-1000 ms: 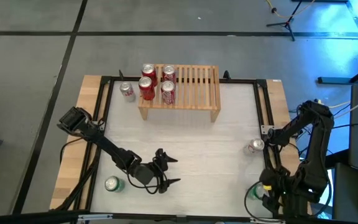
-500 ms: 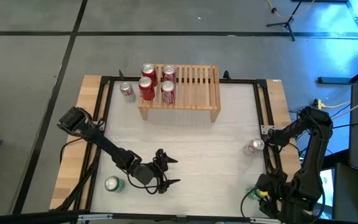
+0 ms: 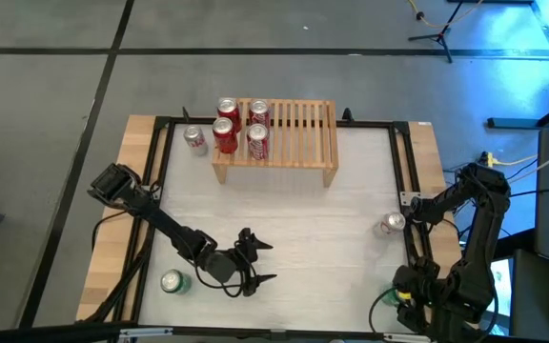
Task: Place canned beverage on shelf
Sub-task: Put the right green soda can on the shelf
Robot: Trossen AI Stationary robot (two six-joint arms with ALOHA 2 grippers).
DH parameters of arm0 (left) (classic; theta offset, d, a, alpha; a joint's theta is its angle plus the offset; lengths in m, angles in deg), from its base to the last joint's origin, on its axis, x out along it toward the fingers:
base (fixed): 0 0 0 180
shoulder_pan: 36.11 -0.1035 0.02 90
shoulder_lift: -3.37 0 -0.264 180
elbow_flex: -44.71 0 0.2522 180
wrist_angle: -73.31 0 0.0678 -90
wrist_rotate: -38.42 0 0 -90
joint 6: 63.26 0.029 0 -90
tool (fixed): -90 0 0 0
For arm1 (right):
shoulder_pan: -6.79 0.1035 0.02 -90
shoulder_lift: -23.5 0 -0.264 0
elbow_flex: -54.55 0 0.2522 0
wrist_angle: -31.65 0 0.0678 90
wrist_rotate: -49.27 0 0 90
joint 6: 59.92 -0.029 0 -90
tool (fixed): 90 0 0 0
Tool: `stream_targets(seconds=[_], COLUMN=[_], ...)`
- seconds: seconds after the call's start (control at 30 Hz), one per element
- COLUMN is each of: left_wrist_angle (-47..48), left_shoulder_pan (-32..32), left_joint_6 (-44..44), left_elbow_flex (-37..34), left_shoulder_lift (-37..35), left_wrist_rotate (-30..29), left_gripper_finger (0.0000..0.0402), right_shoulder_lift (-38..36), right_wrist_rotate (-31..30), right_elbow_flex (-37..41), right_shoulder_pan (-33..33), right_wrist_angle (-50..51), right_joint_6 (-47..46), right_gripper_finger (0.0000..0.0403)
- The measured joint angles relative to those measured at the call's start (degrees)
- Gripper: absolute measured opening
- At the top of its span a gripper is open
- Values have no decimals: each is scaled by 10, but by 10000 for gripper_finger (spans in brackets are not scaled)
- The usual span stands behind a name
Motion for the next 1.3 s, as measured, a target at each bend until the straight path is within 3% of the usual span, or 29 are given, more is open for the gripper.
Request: stream_targets(seconds=[0.63, 0.97, 1.3], left_wrist_angle=[0, 0, 0], left_shoulder_pan=[0, -1, -1], left_joint_6=[0, 0, 0], left_elbow_flex=[0, 0, 0], left_shoulder_lift=[0, 0, 0], left_wrist_rotate=[0, 0, 3], left_gripper_finger=[394, 394, 394], right_shoulder_lift=[-7, -9, -8], right_wrist_rotate=[10, 10, 23], right_elbow_flex=[0, -52, -1], right_shoulder_pan=[0, 0, 0], right_wrist_angle=[-1, 74, 43], right_joint_6=[0, -14, -16], right_gripper_finger=[374, 374, 374])
